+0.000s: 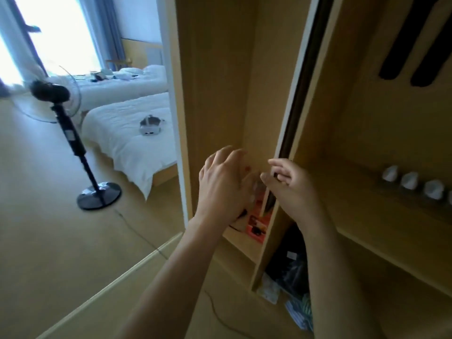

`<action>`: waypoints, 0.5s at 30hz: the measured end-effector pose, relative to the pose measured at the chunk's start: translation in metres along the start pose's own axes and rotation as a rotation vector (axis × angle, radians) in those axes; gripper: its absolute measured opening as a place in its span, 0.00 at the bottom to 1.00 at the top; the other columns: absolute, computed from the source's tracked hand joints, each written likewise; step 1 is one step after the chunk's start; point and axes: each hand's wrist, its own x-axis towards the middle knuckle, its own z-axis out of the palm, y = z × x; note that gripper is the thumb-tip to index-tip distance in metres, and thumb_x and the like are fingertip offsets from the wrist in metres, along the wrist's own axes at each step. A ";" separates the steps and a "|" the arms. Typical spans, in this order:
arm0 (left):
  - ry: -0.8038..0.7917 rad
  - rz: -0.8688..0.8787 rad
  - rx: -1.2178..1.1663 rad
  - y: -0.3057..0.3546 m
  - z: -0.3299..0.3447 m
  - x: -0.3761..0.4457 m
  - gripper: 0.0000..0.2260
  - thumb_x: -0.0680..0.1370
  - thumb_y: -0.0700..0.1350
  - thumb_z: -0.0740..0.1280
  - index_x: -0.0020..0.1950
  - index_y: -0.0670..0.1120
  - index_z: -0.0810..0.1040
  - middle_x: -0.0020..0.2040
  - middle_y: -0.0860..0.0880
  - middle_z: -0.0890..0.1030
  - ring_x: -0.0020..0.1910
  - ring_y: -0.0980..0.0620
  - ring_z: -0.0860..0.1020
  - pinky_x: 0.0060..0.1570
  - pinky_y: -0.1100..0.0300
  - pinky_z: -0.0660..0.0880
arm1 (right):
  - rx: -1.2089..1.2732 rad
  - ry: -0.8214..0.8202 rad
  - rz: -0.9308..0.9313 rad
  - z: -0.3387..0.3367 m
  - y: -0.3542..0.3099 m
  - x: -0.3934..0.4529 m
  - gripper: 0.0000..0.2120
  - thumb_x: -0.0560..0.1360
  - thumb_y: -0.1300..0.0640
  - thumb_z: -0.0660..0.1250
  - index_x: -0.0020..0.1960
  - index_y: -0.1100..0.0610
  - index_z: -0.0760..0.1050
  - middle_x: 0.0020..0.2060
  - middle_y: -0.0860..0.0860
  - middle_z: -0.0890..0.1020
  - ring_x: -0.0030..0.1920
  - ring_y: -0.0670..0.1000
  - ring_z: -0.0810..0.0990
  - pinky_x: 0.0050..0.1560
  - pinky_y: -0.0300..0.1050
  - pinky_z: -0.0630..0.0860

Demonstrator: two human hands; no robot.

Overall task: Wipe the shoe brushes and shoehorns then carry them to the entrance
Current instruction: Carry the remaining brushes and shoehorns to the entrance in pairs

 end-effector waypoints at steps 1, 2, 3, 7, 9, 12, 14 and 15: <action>0.023 -0.025 0.030 -0.019 -0.017 -0.005 0.21 0.78 0.58 0.66 0.70 0.56 0.72 0.73 0.53 0.69 0.72 0.48 0.66 0.70 0.46 0.66 | -0.007 -0.020 -0.016 0.022 -0.009 -0.002 0.21 0.79 0.44 0.67 0.71 0.43 0.71 0.70 0.45 0.74 0.70 0.49 0.73 0.56 0.44 0.72; 0.044 -0.053 0.065 -0.039 -0.035 -0.009 0.21 0.78 0.59 0.66 0.70 0.57 0.71 0.73 0.54 0.69 0.72 0.48 0.66 0.70 0.46 0.66 | -0.017 -0.037 -0.034 0.046 -0.019 -0.004 0.21 0.79 0.45 0.67 0.71 0.43 0.70 0.70 0.45 0.74 0.70 0.48 0.73 0.56 0.43 0.71; 0.067 -0.083 0.102 -0.058 -0.053 -0.013 0.21 0.78 0.59 0.66 0.71 0.57 0.71 0.74 0.54 0.69 0.73 0.49 0.66 0.71 0.46 0.66 | -0.022 -0.056 -0.053 0.070 -0.029 -0.005 0.21 0.79 0.45 0.67 0.71 0.42 0.70 0.70 0.45 0.74 0.70 0.48 0.72 0.57 0.43 0.70; 0.142 -0.185 0.207 -0.135 -0.132 -0.032 0.22 0.78 0.57 0.67 0.71 0.55 0.71 0.73 0.50 0.70 0.72 0.47 0.67 0.70 0.43 0.67 | -0.033 -0.189 -0.120 0.169 -0.072 -0.020 0.21 0.79 0.46 0.67 0.71 0.44 0.71 0.70 0.45 0.75 0.69 0.47 0.72 0.58 0.43 0.70; 0.170 -0.238 0.253 -0.173 -0.168 -0.041 0.22 0.77 0.56 0.68 0.70 0.54 0.72 0.73 0.50 0.71 0.70 0.47 0.70 0.70 0.44 0.67 | -0.066 -0.255 -0.148 0.217 -0.092 -0.028 0.21 0.78 0.45 0.68 0.71 0.43 0.71 0.69 0.45 0.75 0.70 0.47 0.72 0.60 0.44 0.72; 0.174 -0.347 0.298 -0.225 -0.214 -0.052 0.22 0.77 0.54 0.69 0.70 0.53 0.73 0.71 0.51 0.72 0.68 0.47 0.71 0.68 0.47 0.67 | -0.109 -0.352 -0.167 0.282 -0.120 -0.037 0.23 0.78 0.44 0.68 0.71 0.43 0.71 0.68 0.46 0.76 0.67 0.47 0.73 0.55 0.40 0.68; 0.190 -0.406 0.300 -0.254 -0.241 -0.058 0.21 0.76 0.52 0.70 0.69 0.52 0.75 0.70 0.51 0.73 0.68 0.47 0.72 0.68 0.50 0.67 | -0.142 -0.417 -0.170 0.321 -0.136 -0.041 0.23 0.78 0.44 0.68 0.72 0.42 0.70 0.68 0.47 0.76 0.62 0.46 0.74 0.49 0.37 0.66; 0.202 -0.428 0.298 -0.267 -0.253 -0.062 0.21 0.76 0.52 0.70 0.68 0.52 0.75 0.70 0.51 0.73 0.68 0.47 0.72 0.68 0.50 0.67 | -0.150 -0.445 -0.171 0.338 -0.145 -0.043 0.23 0.78 0.44 0.68 0.72 0.42 0.69 0.68 0.47 0.75 0.59 0.44 0.72 0.46 0.36 0.66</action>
